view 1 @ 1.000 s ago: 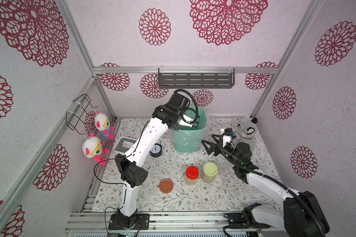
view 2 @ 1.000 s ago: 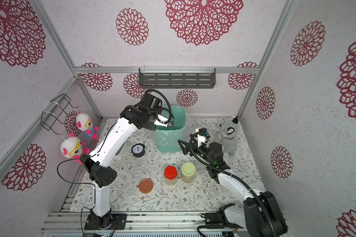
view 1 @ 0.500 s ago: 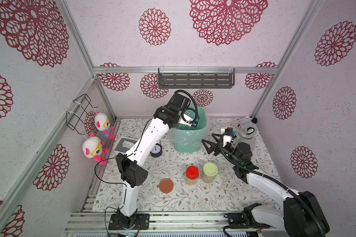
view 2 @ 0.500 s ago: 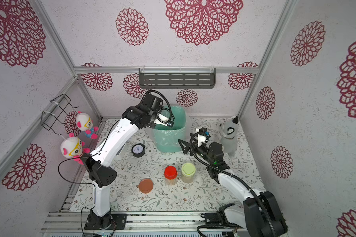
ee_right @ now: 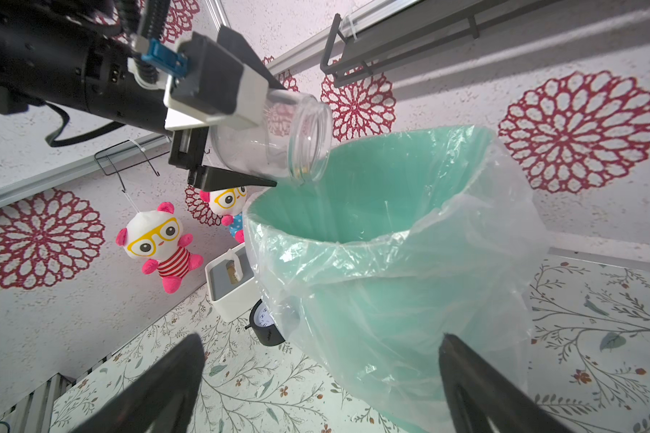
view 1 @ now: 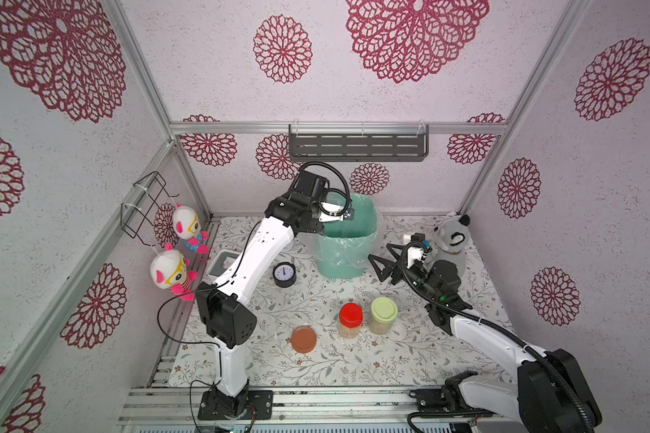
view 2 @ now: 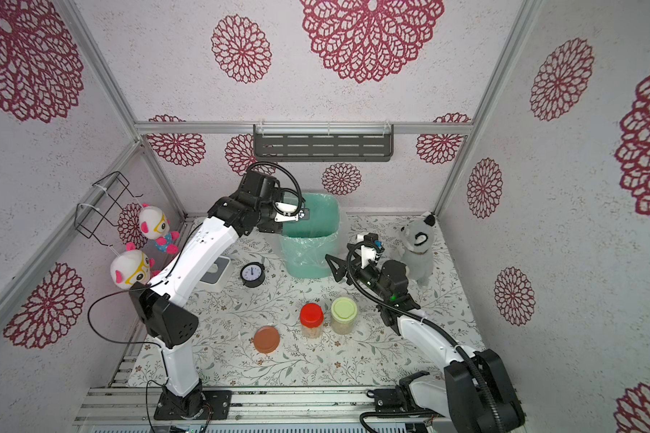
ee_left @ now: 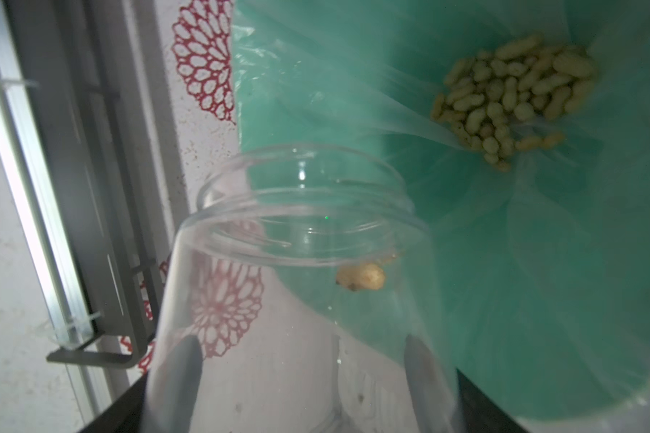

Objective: Empty moldy peanuts from jars
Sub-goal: Pour the moldy peanuts from the jar into the trash bin.

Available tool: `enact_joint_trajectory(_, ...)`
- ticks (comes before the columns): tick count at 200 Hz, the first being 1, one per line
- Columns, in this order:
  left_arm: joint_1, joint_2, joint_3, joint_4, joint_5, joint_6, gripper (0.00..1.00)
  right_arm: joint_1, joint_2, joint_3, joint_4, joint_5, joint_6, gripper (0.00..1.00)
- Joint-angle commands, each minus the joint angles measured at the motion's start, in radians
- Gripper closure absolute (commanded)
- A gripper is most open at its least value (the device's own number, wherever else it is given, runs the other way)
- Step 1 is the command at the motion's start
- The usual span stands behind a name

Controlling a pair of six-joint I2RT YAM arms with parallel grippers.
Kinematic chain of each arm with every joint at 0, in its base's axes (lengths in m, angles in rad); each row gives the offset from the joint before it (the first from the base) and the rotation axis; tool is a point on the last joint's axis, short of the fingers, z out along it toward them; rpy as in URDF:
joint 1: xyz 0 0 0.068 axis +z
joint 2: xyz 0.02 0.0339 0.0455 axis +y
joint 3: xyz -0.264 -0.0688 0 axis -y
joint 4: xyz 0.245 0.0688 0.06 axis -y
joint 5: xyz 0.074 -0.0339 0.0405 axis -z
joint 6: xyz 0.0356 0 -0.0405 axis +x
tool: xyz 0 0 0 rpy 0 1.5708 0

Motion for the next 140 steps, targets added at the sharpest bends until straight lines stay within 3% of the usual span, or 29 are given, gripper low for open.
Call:
enact_joint_trajectory(1, 0.059, -0.153, -0.141, 0.379, 0.176, -0.265, 1.00, 0.003, -0.022, -0.011, 0.066, 0.005, 0.008, 0.01)
enact_joint_trajectory(35, 0.114, -0.275, -0.450, 0.739, 0.296, -0.519, 1.00, 0.004, 0.004, 0.001, 0.097, -0.016, 0.038, 0.01)
enact_joint_trajectory(77, 0.169, -0.330, -0.676, 1.060, 0.414, -0.810, 1.00, 0.005, 0.024, 0.020, 0.099, -0.039, 0.047, 0.01)
enact_joint_trajectory(116, 0.175, -0.319, -0.776, 1.227, 0.445, -0.942, 1.00, 0.007, 0.041, 0.028, 0.109, -0.042, 0.060, 0.01)
enact_joint_trajectory(140, 0.175, -0.317, -0.767, 1.202, 0.466, -0.926, 1.00, 0.008, 0.040, 0.026, 0.103, -0.044, 0.057, 0.01)
